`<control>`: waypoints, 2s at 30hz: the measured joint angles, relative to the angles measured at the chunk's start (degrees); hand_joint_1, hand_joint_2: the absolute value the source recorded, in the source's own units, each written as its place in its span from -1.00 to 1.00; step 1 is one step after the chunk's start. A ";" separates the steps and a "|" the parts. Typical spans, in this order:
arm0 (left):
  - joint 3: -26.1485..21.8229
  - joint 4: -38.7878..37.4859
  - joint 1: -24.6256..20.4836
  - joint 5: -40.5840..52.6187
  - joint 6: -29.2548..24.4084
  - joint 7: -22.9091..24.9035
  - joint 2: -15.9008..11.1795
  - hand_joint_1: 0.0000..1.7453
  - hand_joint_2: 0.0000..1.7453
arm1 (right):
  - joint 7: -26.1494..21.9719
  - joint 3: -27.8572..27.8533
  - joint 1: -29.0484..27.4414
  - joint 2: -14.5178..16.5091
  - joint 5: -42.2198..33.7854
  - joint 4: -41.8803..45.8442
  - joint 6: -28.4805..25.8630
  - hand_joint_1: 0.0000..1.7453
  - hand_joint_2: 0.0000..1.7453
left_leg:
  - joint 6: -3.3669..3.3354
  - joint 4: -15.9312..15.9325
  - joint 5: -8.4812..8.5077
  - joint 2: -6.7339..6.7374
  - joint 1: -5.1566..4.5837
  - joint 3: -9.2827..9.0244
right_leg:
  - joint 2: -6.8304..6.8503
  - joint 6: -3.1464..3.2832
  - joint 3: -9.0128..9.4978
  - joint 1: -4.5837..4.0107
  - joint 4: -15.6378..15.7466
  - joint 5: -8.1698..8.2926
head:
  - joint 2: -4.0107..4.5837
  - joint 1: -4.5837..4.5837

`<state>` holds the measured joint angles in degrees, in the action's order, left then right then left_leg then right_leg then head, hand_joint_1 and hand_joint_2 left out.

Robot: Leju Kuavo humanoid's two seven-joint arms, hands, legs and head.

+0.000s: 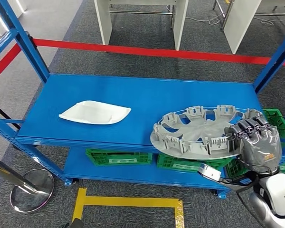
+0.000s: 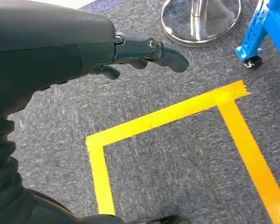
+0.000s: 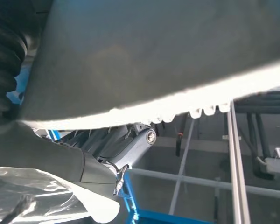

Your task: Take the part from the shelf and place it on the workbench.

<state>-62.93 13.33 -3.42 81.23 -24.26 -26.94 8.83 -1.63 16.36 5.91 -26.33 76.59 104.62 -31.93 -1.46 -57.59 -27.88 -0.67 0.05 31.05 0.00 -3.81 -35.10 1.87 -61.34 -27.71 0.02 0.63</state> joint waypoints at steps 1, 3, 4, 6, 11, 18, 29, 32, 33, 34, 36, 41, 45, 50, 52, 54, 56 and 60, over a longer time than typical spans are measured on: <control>-0.28 0.00 -0.08 -0.40 -0.03 0.14 -0.03 -1.00 1.00 | 0.01 -0.06 -0.12 0.10 -0.03 0.07 -0.09 1.00 1.00 | 0.38 -0.40 -0.19 -0.03 -0.09 0.23 | -0.11 0.22 0.92 0.00 1.85 0.38 | 0.00 -0.10; -0.91 0.00 -0.14 -0.99 -0.16 0.49 -0.06 -1.00 1.00 | 0.03 -0.12 -0.40 0.31 -0.09 0.15 -0.32 1.00 1.00 | 0.89 -0.93 -0.22 -0.06 -0.28 0.69 | -0.31 0.96 1.26 -0.17 2.34 0.01 | 0.00 -0.12; -1.12 0.00 -0.12 -1.12 -0.23 0.63 -0.06 -1.00 1.00 | 0.05 -0.15 -0.53 0.37 -0.10 0.17 -0.43 1.00 1.00 | 1.09 -0.94 -0.26 -0.08 -0.28 0.77 | -0.29 1.33 1.09 -0.14 2.08 0.03 | 0.00 -0.02; -1.35 0.00 -0.13 -1.19 -0.37 0.79 -0.10 -1.00 1.00 | 0.08 -0.27 -0.69 0.44 -0.12 0.31 -0.58 1.00 1.00 | 1.57 -2.18 -1.59 0.00 -0.19 1.20 | -0.07 2.01 1.01 -0.07 2.04 0.12 | 0.00 0.11; -2.01 0.00 -0.23 -1.17 -0.57 0.85 -0.07 -1.00 1.00 | 0.08 -0.62 -0.90 0.72 -0.10 0.62 -0.68 1.00 1.00 | 2.15 -15.97 -8.81 0.15 -0.03 6.37 | 0.47 3.31 0.40 -0.52 2.09 0.57 | 0.00 0.22; -2.38 0.00 -0.51 -1.08 -0.69 0.88 -0.19 -1.00 1.00 | 0.05 -0.74 -1.04 0.90 0.30 0.67 -0.70 1.00 1.00 | 0.17 -0.90 -2.10 0.13 -0.78 -1.47 | 0.44 2.63 -0.60 -1.05 2.20 2.12 | 0.00 0.17; -2.38 0.00 -0.57 -0.91 -0.98 0.91 -0.03 -1.00 1.00 | 0.59 -2.64 -0.65 0.80 7.20 0.62 -1.84 1.00 1.00 | -0.92 0.21 3.10 0.54 -0.41 3.37 | 0.13 0.42 -1.07 -0.67 -8.29 -4.70 | 0.00 -0.07; -2.38 0.00 -0.61 -0.91 -0.99 0.94 -0.05 -1.00 1.00 | 0.65 -2.78 -0.45 0.79 7.43 0.63 -1.88 1.00 1.00 | -0.11 -0.45 3.96 0.49 -0.61 4.50 | 0.04 0.73 6.11 -0.71 2.57 -3.48 | 0.00 -0.10; -2.38 0.00 -0.61 -0.90 -0.98 0.95 -0.06 -1.00 1.00 | 0.79 -2.86 -0.34 0.78 7.83 0.63 -1.92 1.00 1.00 | 0.18 -0.63 4.32 0.47 -0.72 4.78 | -0.01 0.99 7.06 -0.78 4.23 -3.71 | -0.01 -0.08; -2.38 0.00 -0.59 -0.88 -0.98 0.95 -0.07 -1.00 1.00 | 1.02 -2.94 -0.22 0.75 8.36 0.63 -1.97 1.00 1.00 | 0.44 -0.70 4.69 0.44 -0.77 4.99 | -0.05 1.38 7.00 -0.83 4.33 -3.45 | -0.01 -0.06; -2.39 0.00 -0.53 -0.83 -0.96 0.95 -0.14 -1.00 1.00 | 1.56 -3.14 0.23 0.53 9.45 0.54 -2.08 1.00 1.00 | 1.01 -1.25 4.33 0.36 -0.69 5.57 | 0.13 2.28 5.96 -0.68 4.24 -2.74 | -0.01 0.05; -2.40 0.00 -0.51 -0.82 -0.93 0.87 -0.16 -1.00 1.00 | 2.32 -4.70 1.66 -0.52 9.89 0.03 -2.77 1.00 1.00 | 2.28 -15.92 -6.89 0.40 -0.19 9.25 | 0.52 3.46 2.76 -0.59 4.17 -0.01 | 0.00 0.39; -2.39 0.00 -0.55 -0.82 -0.92 0.94 -0.15 -1.00 1.00 | 2.30 -5.41 1.79 -1.05 10.23 -0.28 -3.18 1.00 1.00 | 1.81 -10.33 -3.12 0.39 -0.12 2.51 | 0.54 3.10 0.51 -0.64 3.80 1.64 | 0.00 0.39; -2.38 0.00 -0.65 -0.77 -0.95 1.02 -0.07 -1.00 1.00 | 2.22 -5.93 1.87 -1.54 11.23 -0.31 -4.03 1.00 1.00 | 0.38 1.10 -2.42 0.38 -0.46 -3.65 | 0.57 1.39 -0.69 -0.72 3.85 3.64 | 0.00 0.32; -2.38 0.00 -0.63 -0.77 -0.99 1.02 0.06 -1.00 1.00 | 2.14 -5.94 1.88 -1.83 11.48 -0.32 -4.40 1.00 1.00 | -0.57 1.40 -1.32 0.57 -0.37 -2.84 | 0.42 0.76 -1.52 -0.59 2.76 2.05 | 0.00 0.22; -2.39 0.00 -0.73 -0.89 -1.08 1.02 0.11 -1.00 1.00 | 2.12 -5.97 1.89 -2.13 11.59 -0.32 -4.85 1.00 1.00 | -1.30 1.45 -0.12 0.73 -0.40 -1.52 | 0.25 0.44 -3.34 -0.57 -2.35 -2.88 | 0.00 0.10; -2.40 0.00 -0.79 -1.00 -1.16 1.02 0.16 -1.00 1.00 | 2.12 -6.00 1.86 -2.36 11.66 -0.32 -5.20 1.00 1.00 | -1.56 1.17 1.01 0.77 -0.59 0.17 | 0.21 0.21 -5.05 -0.59 -9.73 -6.96 | 0.00 0.06; -2.40 0.00 -0.81 -1.00 -1.33 1.03 0.36 -1.00 1.00 | 2.12 -6.05 1.51 -2.74 11.71 -0.30 -5.65 1.00 1.00 | -1.27 0.19 2.89 0.78 -0.72 3.40 | 0.22 0.14 0.33 -0.55 -7.23 -3.19 | 0.00 0.04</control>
<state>-65.33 13.33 -4.23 80.24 -25.59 -25.91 9.19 0.48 10.31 7.42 -29.07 88.30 104.32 -37.58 -2.74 -57.40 -24.99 0.12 -0.67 34.44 0.22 -3.66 -34.77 1.31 -68.57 -30.91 0.02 0.67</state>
